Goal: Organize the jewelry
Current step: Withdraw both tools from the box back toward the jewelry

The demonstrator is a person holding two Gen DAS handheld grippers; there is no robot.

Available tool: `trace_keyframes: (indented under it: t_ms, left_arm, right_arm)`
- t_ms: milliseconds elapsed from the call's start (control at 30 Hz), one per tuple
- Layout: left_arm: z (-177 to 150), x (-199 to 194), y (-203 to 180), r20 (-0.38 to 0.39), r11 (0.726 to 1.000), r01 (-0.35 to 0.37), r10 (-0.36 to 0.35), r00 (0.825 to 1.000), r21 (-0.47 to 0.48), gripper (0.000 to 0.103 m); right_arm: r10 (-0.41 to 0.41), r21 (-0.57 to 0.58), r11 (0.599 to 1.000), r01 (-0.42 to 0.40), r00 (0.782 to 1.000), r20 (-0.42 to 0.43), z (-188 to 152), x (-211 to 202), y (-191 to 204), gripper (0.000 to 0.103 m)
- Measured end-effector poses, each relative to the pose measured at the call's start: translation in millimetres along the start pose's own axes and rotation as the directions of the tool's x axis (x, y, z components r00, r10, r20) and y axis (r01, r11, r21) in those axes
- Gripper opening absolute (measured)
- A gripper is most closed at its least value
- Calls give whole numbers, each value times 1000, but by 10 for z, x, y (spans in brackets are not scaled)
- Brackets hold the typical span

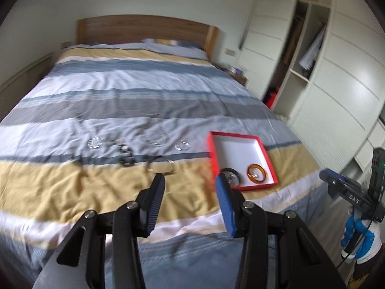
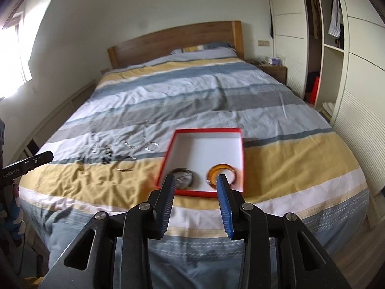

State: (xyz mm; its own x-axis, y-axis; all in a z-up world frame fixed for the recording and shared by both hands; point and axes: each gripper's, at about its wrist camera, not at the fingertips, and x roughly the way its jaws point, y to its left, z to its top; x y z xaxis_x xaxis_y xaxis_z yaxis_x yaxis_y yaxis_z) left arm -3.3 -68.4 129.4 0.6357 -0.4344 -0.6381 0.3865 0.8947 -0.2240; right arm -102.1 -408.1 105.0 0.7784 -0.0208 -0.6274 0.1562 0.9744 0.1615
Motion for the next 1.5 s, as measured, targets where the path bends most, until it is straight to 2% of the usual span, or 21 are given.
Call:
trace_keyframes:
  t_ms: [367, 500, 767, 1100, 1500]
  left_arm:
    - [-362, -781, 706, 81, 983, -133, 143, 986, -126, 43]
    - [-427, -945, 831, 101, 974, -162, 179, 979, -160, 47]
    - [-442, -1102, 1079, 123, 957, -187, 218, 968, -219, 48]
    - [-531, -742, 1244, 47, 953, -189, 206, 977, -235, 53]
    - [-601, -39, 1573, -76, 943, -213, 200, 977, -255, 55]
  right_arm:
    - [71, -41, 997, -68, 995, 67, -149, -441, 424, 39]
    - [87, -47, 995, -84, 992, 89, -162, -557, 481, 39]
    - [100, -56, 994, -94, 988, 117, -106, -670, 552, 40]
    - [96, -58, 994, -92, 994, 59, -122, -393, 589, 42]
    - [108, -107, 988, -115, 991, -74, -49, 409, 894, 42]
